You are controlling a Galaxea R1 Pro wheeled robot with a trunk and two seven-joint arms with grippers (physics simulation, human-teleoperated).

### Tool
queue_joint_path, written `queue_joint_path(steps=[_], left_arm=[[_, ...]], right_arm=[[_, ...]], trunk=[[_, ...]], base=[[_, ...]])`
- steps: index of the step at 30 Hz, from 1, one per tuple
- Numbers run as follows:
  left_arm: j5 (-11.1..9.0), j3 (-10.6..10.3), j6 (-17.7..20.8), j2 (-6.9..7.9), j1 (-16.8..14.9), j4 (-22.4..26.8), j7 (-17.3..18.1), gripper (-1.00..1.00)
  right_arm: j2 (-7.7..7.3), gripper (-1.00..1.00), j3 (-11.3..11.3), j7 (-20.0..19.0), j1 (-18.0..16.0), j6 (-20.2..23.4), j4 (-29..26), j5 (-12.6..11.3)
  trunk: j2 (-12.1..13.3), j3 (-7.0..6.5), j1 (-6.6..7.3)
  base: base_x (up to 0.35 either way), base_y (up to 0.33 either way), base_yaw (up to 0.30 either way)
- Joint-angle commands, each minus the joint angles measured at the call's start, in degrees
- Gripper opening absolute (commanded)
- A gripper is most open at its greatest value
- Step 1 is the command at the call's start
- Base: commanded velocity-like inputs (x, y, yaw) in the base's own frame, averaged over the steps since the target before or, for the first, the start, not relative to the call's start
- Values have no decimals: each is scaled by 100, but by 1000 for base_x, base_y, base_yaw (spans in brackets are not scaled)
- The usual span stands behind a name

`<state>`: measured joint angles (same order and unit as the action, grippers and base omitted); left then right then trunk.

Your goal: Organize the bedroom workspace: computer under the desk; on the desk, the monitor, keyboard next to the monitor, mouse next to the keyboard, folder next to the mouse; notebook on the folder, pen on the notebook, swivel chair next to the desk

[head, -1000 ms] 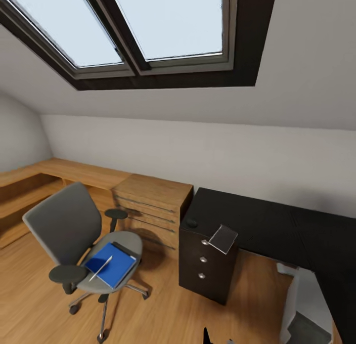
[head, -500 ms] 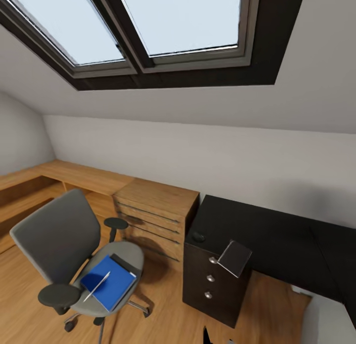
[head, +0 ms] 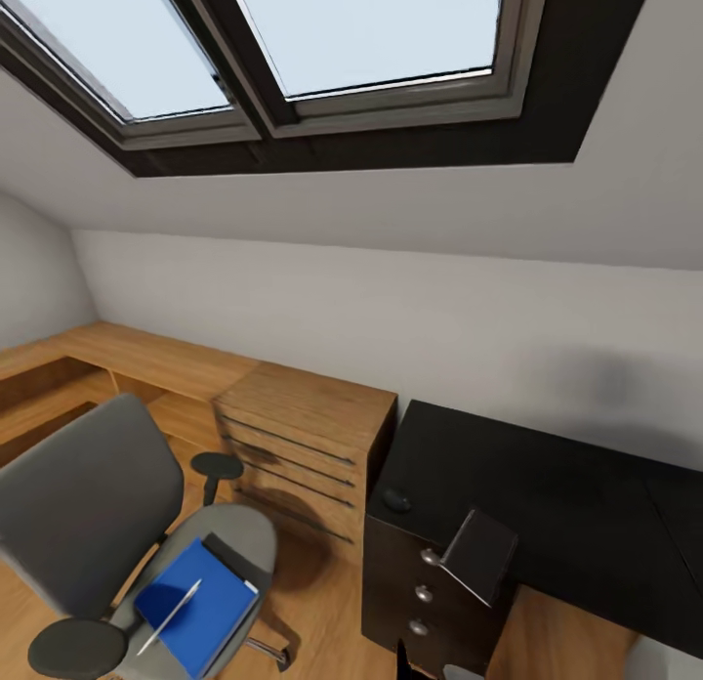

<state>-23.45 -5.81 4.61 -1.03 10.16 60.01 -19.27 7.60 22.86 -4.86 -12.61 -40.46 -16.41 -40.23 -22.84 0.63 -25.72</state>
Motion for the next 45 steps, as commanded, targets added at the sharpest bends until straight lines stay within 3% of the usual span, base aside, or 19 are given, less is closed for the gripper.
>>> queue_joint_path(steps=[1, 3, 6, 7, 8, 9, 11, 13, 15, 16, 21, 25, 26, 30, 33, 43, 45], left_arm=[[-37, -13, 48, -21, -1, 295, -33, 100], [-32, -16, 234, -38, -3, 851, -39, 100], [-29, -16, 810, -51, 1, 1466, -54, 100], [-28, -17, 1348, -57, -13, 1909, -68, 100], [-28, -17, 1639, -63, -65, 2165, -75, 100], [-28, -17, 1760, -65, -107, 2272, -77, 100], [-41, -12, 2260, -119, -401, 2558, -82, 100], [-47, -11, 2517, -212, -583, 2661, -84, 100], [-50, -10, 2617, -277, -663, 2707, -85, 100], [-50, -11, 2699, -336, -732, 2746, -85, 100], [-46, 27, 2766, -364, -797, 2866, -83, 100], [-45, 25, 2771, -368, -804, 2937, -81, 100], [-47, 22, 2772, -370, -804, 2954, -80, 100], [-46, 19, 2767, -365, -805, 2980, -78, 100], [-45, 19, 2766, -364, -805, 2983, -77, 100], [-45, 32, 2773, -363, -805, 2981, -76, 100], [-45, 30, 2773, -363, -805, 3012, -74, 100]], right_arm=[[-17, 100, -4, -22, -11, -1, -309, -62], [-54, 100, -25, 242, -33, 148, -994, -58], [-99, 100, -28, 957, -145, 647, -1690, 39], [-161, 100, -30, 1524, -307, 1541, -2345, 464], [-193, 100, -34, 1870, -406, 2254, -2786, 787], [-204, 100, -36, 2039, -458, 2615, -2993, 931], [-229, 100, -49, 2788, -888, 4456, -3626, 1310], [-244, 100, -115, 3034, -1189, 5317, -3746, 1434], [-269, 100, -190, 3073, -1322, 5650, -3709, 1480], [-357, 100, -289, 2979, -1438, 5940, -3561, 1513], [-586, 100, -420, 2044, -1750, 6186, -2504, 1568], [-667, 100, -421, 1681, -1990, 6152, -1843, 1622], [-674, 100, -361, 1493, -2016, 6061, -1729, 1749], [-679, 100, -244, 1036, -2038, 5905, -1493, 2317], [-680, 100, -225, 870, -2041, 5754, -1351, 2492], [-681, 100, -130, 349, -2044, 5498, -1125, 2698], [-672, 100, -21, 63, -2044, 5491, -1052, 2940]], trunk=[[-8, 7, -7], [-8, 7, -7], [-8, 7, -7], [-8, 7, -7], [-8, 7, -7], [-8, 7, -7], [-8, 7, -7], [-8, 7, -7], [-8, 7, -7], [-8, 7, -7], [-8, 7, -7], [-8, 7, -7], [-8, 7, -7], [-8, 7, -7], [-8, 7, -7], [-8, 7, -7], [-8, 7, -7]], base=[[330, 0, 0], [330, 0, 0], [330, 0, 0], [330, 0, 0], [330, 0, 0], [330, 0, 0], [330, 0, 0], [330, 0, 0], [320, 0, 0], [263, 0, 0], [254, 0, 0], [306, 0, 0], [233, 0, 0], [238, 0, 0], [281, 0, 0], [76, 0, 0], [4, 0, 0]])
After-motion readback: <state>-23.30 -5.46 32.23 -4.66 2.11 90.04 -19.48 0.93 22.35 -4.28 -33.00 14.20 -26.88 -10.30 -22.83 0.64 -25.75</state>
